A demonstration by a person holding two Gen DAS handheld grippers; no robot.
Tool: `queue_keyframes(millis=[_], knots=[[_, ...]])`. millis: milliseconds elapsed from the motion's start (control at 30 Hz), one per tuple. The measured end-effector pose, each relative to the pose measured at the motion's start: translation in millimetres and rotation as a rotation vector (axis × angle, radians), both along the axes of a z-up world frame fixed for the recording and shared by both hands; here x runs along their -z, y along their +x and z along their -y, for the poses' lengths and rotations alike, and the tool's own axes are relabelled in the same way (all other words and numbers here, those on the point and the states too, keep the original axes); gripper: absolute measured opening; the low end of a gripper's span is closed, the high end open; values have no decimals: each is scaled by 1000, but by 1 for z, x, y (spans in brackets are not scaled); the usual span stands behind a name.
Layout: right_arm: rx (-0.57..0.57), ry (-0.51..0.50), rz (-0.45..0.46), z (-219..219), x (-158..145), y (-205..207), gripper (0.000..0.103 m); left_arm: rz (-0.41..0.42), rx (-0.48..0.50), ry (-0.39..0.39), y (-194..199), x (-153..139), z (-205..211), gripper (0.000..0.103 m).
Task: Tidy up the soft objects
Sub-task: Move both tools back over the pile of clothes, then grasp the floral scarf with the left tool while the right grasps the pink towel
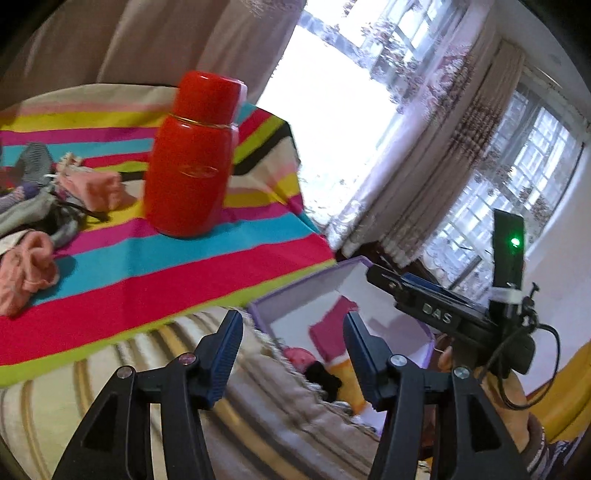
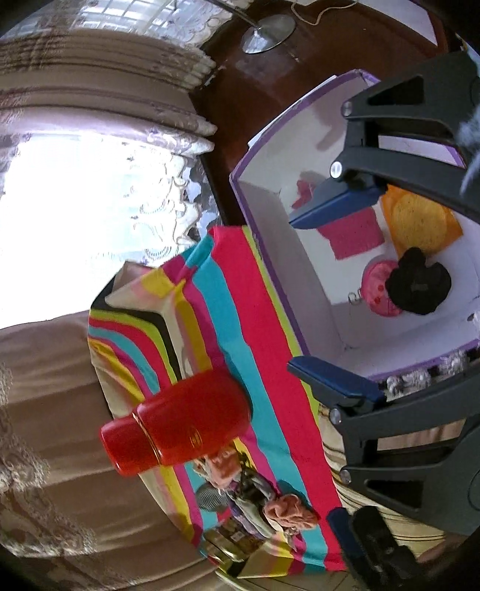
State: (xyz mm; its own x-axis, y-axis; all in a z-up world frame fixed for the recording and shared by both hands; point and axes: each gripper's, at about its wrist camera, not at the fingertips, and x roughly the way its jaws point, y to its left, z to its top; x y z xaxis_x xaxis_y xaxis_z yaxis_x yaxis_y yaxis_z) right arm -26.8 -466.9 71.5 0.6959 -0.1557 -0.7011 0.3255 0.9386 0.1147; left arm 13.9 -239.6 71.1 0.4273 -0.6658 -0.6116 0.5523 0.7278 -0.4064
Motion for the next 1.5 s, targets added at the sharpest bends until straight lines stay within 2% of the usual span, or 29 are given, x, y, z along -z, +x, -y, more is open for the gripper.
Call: queue_keyframes(millis=[333, 767, 1133, 1400, 1500], knots=[[-194, 6, -23, -69, 0, 28, 74, -5, -246, -9, 33, 1, -82, 58], [-490, -39, -101, -185, 15, 77, 74, -125, -566, -68, 68, 26, -209, 58], [-638, -75, -152, -254, 32, 121, 75, -238, -696, -96, 96, 47, -269, 58], [-673, -23, -192, -281, 46, 152, 80, -317, -724, -111, 129, 70, -285, 58], [-683, 0, -207, -289, 52, 161, 81, -332, -727, -89, 144, 78, -287, 58]])
